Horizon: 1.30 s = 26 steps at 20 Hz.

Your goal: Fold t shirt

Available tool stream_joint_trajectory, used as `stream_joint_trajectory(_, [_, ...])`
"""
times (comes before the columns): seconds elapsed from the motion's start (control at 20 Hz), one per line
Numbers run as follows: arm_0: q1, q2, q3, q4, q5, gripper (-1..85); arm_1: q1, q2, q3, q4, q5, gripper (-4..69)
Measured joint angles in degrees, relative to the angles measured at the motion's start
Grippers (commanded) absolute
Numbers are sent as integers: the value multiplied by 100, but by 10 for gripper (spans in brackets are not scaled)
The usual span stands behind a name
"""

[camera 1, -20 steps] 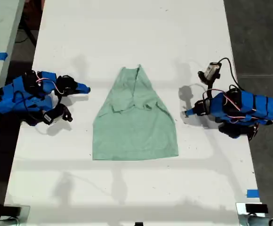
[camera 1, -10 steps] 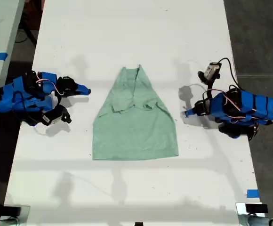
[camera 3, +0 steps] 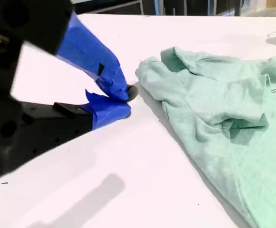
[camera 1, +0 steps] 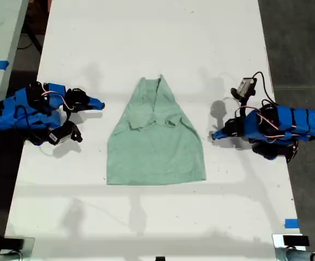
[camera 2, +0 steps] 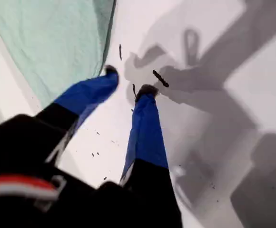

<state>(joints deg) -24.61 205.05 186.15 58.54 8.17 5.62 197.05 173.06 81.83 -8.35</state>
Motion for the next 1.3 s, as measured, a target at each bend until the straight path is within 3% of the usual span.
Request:
stream_joint_trajectory(0.2, [-9,0,0,0,0,-3,-633,-1433,-624,-325,765,280])
stream_joint_trajectory(0.55, [-9,0,0,0,0,-3,-1134,-5115,-1441,-2786,1116,282])
stream_joint_trajectory(0.75, [-9,0,0,0,0,-3,-1204,-6899,-2364,-3639,1116,252])
stream_joint_trajectory(0.9, [-9,0,0,0,0,-3,-1230,-7690,-2909,-3876,1107,11])
stream_joint_trajectory(1.3, [-9,0,0,0,0,-3,-1248,-7515,-2971,-3375,1125,11])
